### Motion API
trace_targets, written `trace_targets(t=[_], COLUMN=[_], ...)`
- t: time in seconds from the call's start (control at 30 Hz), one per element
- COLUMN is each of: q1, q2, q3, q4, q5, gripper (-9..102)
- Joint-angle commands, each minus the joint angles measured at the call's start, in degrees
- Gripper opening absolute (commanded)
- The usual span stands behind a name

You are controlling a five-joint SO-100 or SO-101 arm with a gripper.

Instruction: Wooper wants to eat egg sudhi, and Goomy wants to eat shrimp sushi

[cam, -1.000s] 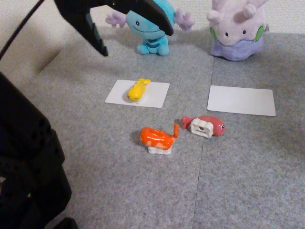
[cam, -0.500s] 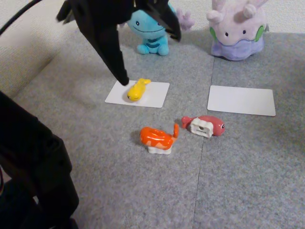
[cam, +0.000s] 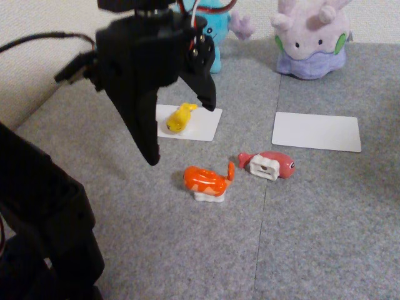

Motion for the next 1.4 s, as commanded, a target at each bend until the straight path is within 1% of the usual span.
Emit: trace_targets(t=[0.0,0.23,0.33,0.47,0.53,0.7,0.8,0.97,1.07,1.37], q1=[-0.18,-0.53,-0.44,-0.18,-0.09,0.0,0.35,0.53,0.53,0.53], q2=[1.41,1.32,1.32,1.23,0.97,-3.69,-7.56,-11.25,-11.6,-12.22], q3=[1.67,7.82,10.63,13.1,13.54,13.36,12.74,12.66,12.66,12.66], q4=[-5.19,-12.13,-14.68,-17.4,-17.75,-17.23,-17.05,-20.83,-23.03,-26.19], q5=[-0.26,-0.53,-3.52,-4.04,-3.87,-3.16,-3.16,-3.08,-3.08,-3.16], gripper=[45,45,45,45,44,36,35,35,35,35])
